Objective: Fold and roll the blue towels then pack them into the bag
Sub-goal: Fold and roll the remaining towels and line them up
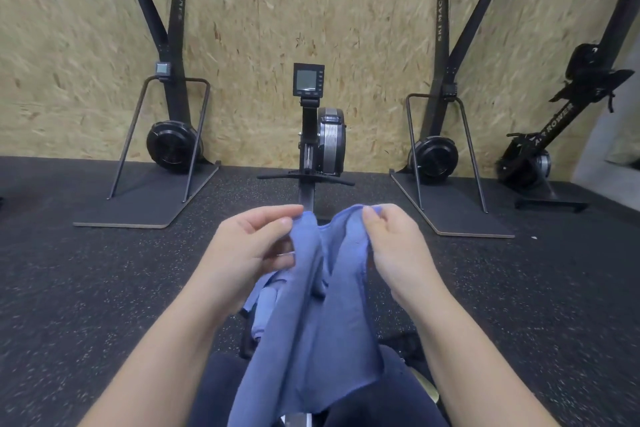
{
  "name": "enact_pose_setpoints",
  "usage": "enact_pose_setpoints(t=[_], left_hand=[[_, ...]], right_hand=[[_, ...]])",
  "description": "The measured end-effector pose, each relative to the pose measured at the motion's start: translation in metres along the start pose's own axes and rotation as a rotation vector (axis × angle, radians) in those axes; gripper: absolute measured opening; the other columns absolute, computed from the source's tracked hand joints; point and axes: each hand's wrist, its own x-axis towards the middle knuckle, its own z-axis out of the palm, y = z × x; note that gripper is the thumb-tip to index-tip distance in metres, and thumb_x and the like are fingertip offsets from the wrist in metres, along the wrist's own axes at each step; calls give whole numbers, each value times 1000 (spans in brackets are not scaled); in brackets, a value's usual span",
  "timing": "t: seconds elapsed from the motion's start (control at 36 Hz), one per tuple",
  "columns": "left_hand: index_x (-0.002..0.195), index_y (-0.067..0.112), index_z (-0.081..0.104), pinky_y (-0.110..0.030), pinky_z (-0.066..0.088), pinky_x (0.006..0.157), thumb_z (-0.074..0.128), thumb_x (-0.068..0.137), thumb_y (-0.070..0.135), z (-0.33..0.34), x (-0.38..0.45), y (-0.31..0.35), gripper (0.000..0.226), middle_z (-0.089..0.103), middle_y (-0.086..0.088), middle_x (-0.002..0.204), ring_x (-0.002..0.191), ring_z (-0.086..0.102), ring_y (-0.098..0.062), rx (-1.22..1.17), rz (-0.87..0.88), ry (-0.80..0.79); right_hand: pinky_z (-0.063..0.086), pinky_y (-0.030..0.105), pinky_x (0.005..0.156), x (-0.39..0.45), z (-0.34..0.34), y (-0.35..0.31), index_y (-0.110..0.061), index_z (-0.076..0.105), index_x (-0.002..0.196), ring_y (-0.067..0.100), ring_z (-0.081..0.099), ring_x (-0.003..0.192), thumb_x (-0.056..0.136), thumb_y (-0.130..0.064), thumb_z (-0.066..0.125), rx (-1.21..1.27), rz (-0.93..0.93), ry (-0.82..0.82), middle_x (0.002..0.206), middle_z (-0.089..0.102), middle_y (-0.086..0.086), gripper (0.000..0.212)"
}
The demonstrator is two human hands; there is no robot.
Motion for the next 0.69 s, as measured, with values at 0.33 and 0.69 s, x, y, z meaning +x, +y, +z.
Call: enact_pose_setpoints(t=[0.33,0.69], left_hand=[[80,32,73,-33,54,75,70,84,2,5,-6,-1,31,72,7,80,74,66,-7,516,321,-105],[80,31,57,-13,35,61,65,88,22,9,-8,-2,14,59,14,73,71,53,-1,890,434,-72]], right_hand=[[56,50,68,-23,4,-27,-20,69,79,32,63,66,81,-43,57,1,-111,-160,73,69,10,27],[54,50,75,-24,3,-17,-23,72,91,26,67,81,92,-26,56,-118,-131,-278,81,72,0,16]])
